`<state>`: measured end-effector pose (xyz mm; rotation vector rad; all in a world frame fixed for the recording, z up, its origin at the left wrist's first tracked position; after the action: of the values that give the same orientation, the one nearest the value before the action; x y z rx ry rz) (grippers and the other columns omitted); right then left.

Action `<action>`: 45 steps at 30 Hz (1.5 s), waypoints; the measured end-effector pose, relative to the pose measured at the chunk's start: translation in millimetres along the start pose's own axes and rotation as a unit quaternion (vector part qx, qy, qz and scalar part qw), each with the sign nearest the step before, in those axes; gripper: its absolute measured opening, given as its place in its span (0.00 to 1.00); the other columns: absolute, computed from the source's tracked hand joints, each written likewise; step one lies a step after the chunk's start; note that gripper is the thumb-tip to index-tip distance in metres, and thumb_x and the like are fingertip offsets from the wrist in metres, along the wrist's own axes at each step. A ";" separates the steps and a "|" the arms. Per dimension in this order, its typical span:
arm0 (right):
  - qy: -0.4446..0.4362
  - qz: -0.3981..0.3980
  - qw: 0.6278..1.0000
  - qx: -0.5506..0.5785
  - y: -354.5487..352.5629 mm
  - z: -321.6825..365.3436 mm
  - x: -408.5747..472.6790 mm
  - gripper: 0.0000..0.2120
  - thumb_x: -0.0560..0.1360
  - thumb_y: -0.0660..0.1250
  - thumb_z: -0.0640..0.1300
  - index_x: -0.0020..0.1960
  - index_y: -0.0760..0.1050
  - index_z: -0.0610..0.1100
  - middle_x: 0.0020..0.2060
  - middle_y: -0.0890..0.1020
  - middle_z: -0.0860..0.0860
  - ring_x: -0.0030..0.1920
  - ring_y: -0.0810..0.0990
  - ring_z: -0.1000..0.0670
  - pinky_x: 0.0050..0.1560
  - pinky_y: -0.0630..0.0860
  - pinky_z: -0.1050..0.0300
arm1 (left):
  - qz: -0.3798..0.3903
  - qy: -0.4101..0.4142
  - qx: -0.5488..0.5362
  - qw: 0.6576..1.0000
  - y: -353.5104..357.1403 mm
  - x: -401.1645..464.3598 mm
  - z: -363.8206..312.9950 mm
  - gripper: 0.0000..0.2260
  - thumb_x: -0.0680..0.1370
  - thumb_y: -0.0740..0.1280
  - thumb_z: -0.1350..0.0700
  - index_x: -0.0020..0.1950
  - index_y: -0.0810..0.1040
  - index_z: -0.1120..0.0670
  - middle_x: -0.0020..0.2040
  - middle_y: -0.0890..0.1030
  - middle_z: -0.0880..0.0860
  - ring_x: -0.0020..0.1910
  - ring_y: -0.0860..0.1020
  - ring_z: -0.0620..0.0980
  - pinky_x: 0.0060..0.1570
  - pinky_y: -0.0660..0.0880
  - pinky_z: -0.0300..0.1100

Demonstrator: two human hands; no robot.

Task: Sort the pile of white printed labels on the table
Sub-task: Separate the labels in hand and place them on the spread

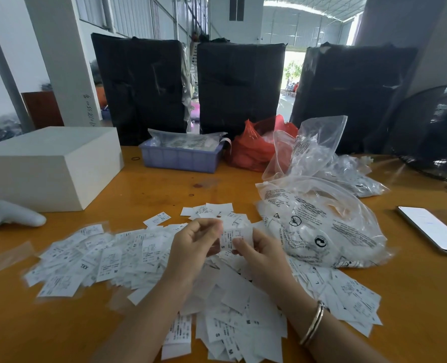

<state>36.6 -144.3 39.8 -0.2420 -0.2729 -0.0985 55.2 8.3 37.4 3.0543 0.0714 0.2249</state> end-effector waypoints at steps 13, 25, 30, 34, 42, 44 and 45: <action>-0.004 -0.033 0.999 -0.019 -6.4 2.9 -1.5 0.12 0.74 0.66 0.39 0.33 0.73 0.47 0.28 0.79 0.56 0.39 0.81 0.43 0.36 0.75 0.50 | -0.013 -0.003 -0.012 1.000 -1.7 1.2 2.4 0.04 0.76 0.69 0.54 0.46 0.81 0.53 0.38 0.85 0.46 0.38 0.83 0.43 0.34 0.76 0.31; -0.004 -0.037 0.999 -0.026 -7.2 5.7 -1.4 0.08 0.74 0.66 0.39 0.38 0.75 0.36 0.30 0.79 0.52 0.33 0.76 0.52 0.33 0.71 0.57 | 0.010 -0.038 -0.006 0.999 5.4 -2.2 6.7 0.04 0.74 0.71 0.51 0.46 0.83 0.50 0.39 0.84 0.46 0.40 0.83 0.46 0.37 0.78 0.34; 0.002 -0.032 0.999 -0.005 -6.6 4.5 -1.6 0.07 0.74 0.67 0.40 0.40 0.77 0.37 0.31 0.80 0.51 0.35 0.78 0.48 0.36 0.74 0.49 | 0.019 -0.025 0.023 0.999 7.0 -3.4 3.4 0.04 0.76 0.69 0.53 0.48 0.83 0.50 0.39 0.85 0.44 0.39 0.83 0.42 0.36 0.77 0.31; 0.025 -0.073 0.993 0.085 -18.1 -3.7 -0.2 0.12 0.74 0.67 0.40 0.44 0.73 0.29 0.30 0.80 0.48 0.32 0.79 0.55 0.35 0.74 0.62 | -0.009 -0.028 -0.015 0.999 -2.3 -1.2 1.4 0.06 0.79 0.66 0.55 0.48 0.82 0.51 0.39 0.85 0.49 0.39 0.84 0.46 0.35 0.77 0.31; 0.034 -0.044 0.980 0.193 -8.4 -3.1 -3.5 0.07 0.75 0.67 0.39 0.44 0.77 0.34 0.29 0.80 0.49 0.31 0.77 0.55 0.34 0.74 0.66 | 0.001 -0.064 -0.117 0.991 2.4 -1.1 2.8 0.10 0.70 0.71 0.52 0.49 0.82 0.55 0.42 0.86 0.53 0.42 0.84 0.48 0.37 0.78 0.34; 0.038 -0.037 0.979 0.196 -6.0 -4.1 -3.2 0.08 0.75 0.67 0.40 0.43 0.77 0.34 0.29 0.80 0.49 0.32 0.77 0.54 0.35 0.74 0.65 | 0.006 -0.065 -0.140 0.988 3.5 -1.2 2.2 0.13 0.67 0.72 0.52 0.49 0.82 0.56 0.43 0.86 0.53 0.42 0.84 0.47 0.37 0.78 0.34; 0.042 -0.033 0.979 0.197 -5.0 -4.8 -3.0 0.08 0.75 0.67 0.40 0.43 0.77 0.35 0.29 0.80 0.49 0.32 0.77 0.55 0.35 0.74 0.65 | 0.008 -0.065 -0.145 0.987 3.8 -1.2 2.1 0.13 0.67 0.72 0.52 0.49 0.82 0.56 0.43 0.86 0.53 0.42 0.84 0.47 0.37 0.79 0.34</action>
<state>34.3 -150.1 35.6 0.1654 -0.2104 -0.1184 54.5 4.3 35.5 2.7722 0.0067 0.0329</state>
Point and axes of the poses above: each hand's wrist, its own x-axis towards the middle knuckle, its own y-axis out of the palm, z = x × y, the point moved 8 cm from there along x, towards the middle knuckle
